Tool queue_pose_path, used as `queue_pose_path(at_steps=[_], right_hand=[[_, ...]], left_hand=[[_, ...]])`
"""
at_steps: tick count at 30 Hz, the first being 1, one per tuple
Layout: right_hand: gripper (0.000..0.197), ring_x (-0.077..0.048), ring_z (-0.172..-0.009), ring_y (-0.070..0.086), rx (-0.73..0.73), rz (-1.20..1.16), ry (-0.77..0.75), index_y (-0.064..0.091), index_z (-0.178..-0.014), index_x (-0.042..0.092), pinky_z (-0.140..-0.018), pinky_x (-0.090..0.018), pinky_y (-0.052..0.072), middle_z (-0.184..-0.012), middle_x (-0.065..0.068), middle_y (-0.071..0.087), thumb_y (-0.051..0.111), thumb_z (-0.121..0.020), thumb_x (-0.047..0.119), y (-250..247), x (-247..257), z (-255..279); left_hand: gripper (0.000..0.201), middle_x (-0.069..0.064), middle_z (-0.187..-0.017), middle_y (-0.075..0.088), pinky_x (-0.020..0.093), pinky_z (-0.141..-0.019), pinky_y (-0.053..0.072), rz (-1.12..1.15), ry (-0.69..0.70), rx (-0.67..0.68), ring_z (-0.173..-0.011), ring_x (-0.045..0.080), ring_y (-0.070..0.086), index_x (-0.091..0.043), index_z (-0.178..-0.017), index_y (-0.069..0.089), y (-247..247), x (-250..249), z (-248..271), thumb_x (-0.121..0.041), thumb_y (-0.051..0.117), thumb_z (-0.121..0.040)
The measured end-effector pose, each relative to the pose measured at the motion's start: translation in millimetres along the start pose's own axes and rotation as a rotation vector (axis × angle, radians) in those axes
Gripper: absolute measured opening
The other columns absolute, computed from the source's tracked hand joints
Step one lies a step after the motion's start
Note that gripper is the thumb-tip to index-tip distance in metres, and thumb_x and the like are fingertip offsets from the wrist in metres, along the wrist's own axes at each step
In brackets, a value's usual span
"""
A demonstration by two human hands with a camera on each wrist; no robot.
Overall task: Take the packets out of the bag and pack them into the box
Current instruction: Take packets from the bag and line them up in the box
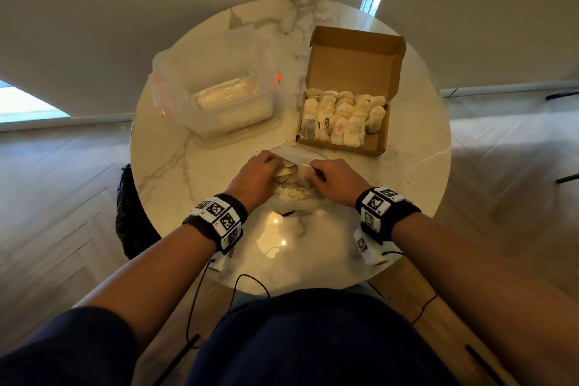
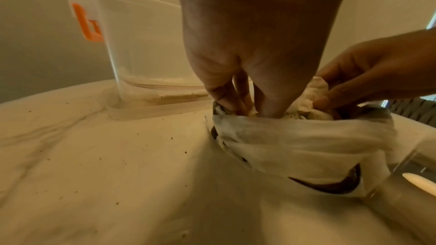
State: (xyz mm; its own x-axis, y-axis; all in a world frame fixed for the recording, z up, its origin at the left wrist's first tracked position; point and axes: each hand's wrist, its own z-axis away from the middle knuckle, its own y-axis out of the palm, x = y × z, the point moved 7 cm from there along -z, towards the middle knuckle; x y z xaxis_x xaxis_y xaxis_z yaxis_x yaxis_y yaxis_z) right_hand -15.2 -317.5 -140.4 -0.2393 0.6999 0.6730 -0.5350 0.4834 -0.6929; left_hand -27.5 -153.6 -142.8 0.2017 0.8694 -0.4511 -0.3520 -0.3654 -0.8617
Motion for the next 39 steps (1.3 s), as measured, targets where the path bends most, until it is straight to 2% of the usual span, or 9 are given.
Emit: queue_pose_path(at_steps=[9, 17, 21, 23, 25, 28, 30, 34, 39], right_hand=[[0.024, -0.016, -0.067, 0.046, 0.025, 0.014, 0.068, 0.051, -0.079, 0.018, -0.063, -0.030, 0.029, -0.071, 0.006, 0.050, 0.053, -0.101, 0.027, -3.3, -7.5, 0.3], [0.024, -0.019, -0.065, 0.049, -0.015, -0.005, 0.081, 0.054, -0.078, 0.012, -0.060, -0.031, 0.031, -0.069, 0.001, 0.053, 0.057, -0.099, 0.024, -6.1, -14.5, 0.8], [0.016, -0.023, -0.071, 0.057, -0.062, -0.031, 0.063, 0.062, -0.095, 0.010, -0.065, -0.035, 0.043, -0.079, -0.006, 0.064, 0.057, -0.098, 0.025, -14.0, -19.7, -0.2], [0.013, -0.021, -0.074, 0.059, -0.091, -0.045, 0.044, 0.062, -0.102, 0.013, -0.067, -0.034, 0.044, -0.085, -0.005, 0.066, 0.057, -0.098, 0.025, -19.6, -18.8, -0.6], [0.013, -0.020, -0.074, 0.059, -0.108, -0.059, 0.021, 0.062, -0.103, 0.012, -0.066, -0.033, 0.045, -0.085, -0.003, 0.066, 0.057, -0.098, 0.023, -23.1, -15.3, -0.7], [0.013, -0.017, -0.070, 0.056, -0.119, -0.064, 0.000, 0.063, -0.101, 0.011, -0.064, -0.032, 0.042, -0.079, 0.002, 0.062, 0.058, -0.097, 0.022, -24.2, -11.6, -0.8], [0.011, -0.015, -0.069, 0.053, -0.120, -0.070, -0.008, 0.064, -0.098, 0.012, -0.064, -0.030, 0.040, -0.076, 0.005, 0.058, 0.060, -0.097, 0.022, -23.0, -10.9, -1.6], [0.012, -0.015, -0.072, 0.055, -0.105, -0.078, -0.036, 0.066, -0.096, 0.011, -0.066, -0.030, 0.042, -0.078, 0.004, 0.060, 0.061, -0.097, 0.022, -20.8, -7.4, -2.2], [0.010, -0.014, -0.070, 0.054, -0.116, -0.073, -0.025, 0.065, -0.093, 0.012, -0.064, -0.030, 0.041, -0.078, 0.003, 0.061, 0.061, -0.096, 0.020, -23.3, -9.2, 1.8]], left_hand=[[0.024, 0.008, -0.112, 0.057, 0.035, -0.074, 0.052, -0.090, 0.002, -0.025, -0.090, 0.027, 0.060, -0.013, -0.116, 0.065, 0.9, 6.5, -10.9, -0.017, 0.059, -0.093], [0.020, 0.001, -0.108, 0.058, 0.035, -0.075, 0.051, -0.017, 0.064, -0.016, -0.088, 0.019, 0.058, -0.018, -0.111, 0.061, -5.2, -0.9, -10.1, -0.032, 0.054, -0.099], [0.004, -0.011, -0.087, 0.053, 0.025, -0.069, 0.042, 0.091, 0.250, 0.143, -0.077, 0.006, 0.048, -0.024, -0.097, 0.054, -5.4, -14.7, -4.5, -0.027, 0.053, -0.099], [0.005, -0.017, -0.080, 0.047, 0.015, -0.065, 0.035, 0.104, 0.282, 0.167, -0.072, 0.001, 0.046, -0.025, -0.095, 0.052, -7.7, -17.1, -0.6, -0.022, 0.055, -0.098], [0.010, -0.017, -0.078, 0.047, 0.014, -0.062, 0.034, 0.149, 0.282, 0.156, -0.072, 0.000, 0.048, -0.025, -0.093, 0.049, -11.8, -19.4, 0.9, -0.020, 0.055, -0.099], [0.006, -0.008, -0.084, 0.056, 0.016, -0.065, 0.038, 0.190, 0.337, 0.152, -0.072, 0.005, 0.050, -0.018, -0.096, 0.056, -17.1, -28.7, 2.1, -0.019, 0.053, -0.101], [0.011, -0.001, -0.097, 0.065, 0.019, -0.075, 0.044, 0.202, 0.402, 0.150, -0.084, 0.007, 0.055, -0.014, -0.105, 0.065, -19.5, -34.9, 2.2, -0.015, 0.056, -0.099], [0.017, 0.001, -0.106, 0.067, 0.024, -0.084, 0.048, 0.192, 0.450, 0.123, -0.096, 0.013, 0.060, -0.014, -0.110, 0.069, -21.3, -39.8, 1.4, -0.012, 0.061, -0.095], [0.022, 0.000, -0.110, 0.068, 0.014, -0.084, 0.043, 0.162, 0.418, 0.093, -0.096, 0.008, 0.059, -0.016, -0.113, 0.070, -23.1, -38.4, 1.9, -0.012, 0.065, -0.093]])
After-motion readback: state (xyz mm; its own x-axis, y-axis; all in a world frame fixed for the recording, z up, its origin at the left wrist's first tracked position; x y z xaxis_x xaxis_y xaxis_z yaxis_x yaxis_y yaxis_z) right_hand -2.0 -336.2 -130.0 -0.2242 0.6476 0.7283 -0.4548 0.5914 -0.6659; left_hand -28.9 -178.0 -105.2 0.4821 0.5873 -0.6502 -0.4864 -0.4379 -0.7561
